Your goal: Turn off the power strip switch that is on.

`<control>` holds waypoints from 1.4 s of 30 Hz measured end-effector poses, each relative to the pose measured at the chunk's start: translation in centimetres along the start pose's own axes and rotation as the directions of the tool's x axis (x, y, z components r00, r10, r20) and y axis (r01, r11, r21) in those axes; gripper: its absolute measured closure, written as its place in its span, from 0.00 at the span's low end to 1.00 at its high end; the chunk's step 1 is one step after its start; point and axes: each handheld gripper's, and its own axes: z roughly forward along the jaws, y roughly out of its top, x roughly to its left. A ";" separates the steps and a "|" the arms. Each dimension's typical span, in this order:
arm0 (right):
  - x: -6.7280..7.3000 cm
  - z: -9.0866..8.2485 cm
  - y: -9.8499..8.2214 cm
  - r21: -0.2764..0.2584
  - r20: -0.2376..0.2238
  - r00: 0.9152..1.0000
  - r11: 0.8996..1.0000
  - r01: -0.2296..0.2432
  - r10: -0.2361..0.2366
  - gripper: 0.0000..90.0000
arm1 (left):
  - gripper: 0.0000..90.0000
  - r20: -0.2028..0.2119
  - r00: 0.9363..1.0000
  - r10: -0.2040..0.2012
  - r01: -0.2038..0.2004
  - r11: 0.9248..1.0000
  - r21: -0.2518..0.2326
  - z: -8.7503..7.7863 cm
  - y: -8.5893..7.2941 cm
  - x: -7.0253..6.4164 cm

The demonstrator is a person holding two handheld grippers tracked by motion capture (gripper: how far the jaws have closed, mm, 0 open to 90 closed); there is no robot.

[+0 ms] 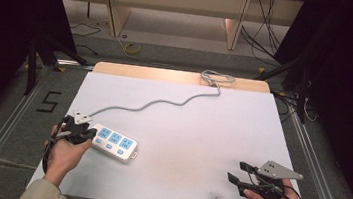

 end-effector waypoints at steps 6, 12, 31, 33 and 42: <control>0.0 0.0 0.0 0.000 0.000 1.000 1.000 0.000 0.000 0.44 | 1.00 -0.005 1.000 0.012 -0.012 1.000 0.006 0.2 0.4 0.0; 0.0 0.0 0.0 -0.003 0.007 1.000 1.000 -0.004 0.004 0.44 | 1.00 -0.002 1.000 0.016 -0.016 1.000 0.016 0.6 0.5 0.0; -0.1 -0.1 0.0 -0.003 0.004 1.000 1.000 -0.004 0.004 0.43 | 1.00 -0.007 0.998 0.063 -0.062 0.994 0.089 1.7 0.8 -0.5; -0.1 -0.1 0.0 -0.004 0.004 1.000 1.000 -0.005 0.005 0.43 | 1.00 -0.001 0.998 0.056 -0.056 0.994 0.097 1.8 0.8 -0.5; 0.0 -0.1 0.0 -0.003 0.002 1.000 1.000 -0.003 0.003 0.43 | 1.00 0.003 0.998 0.069 -0.068 0.988 0.138 2.2 0.8 -0.6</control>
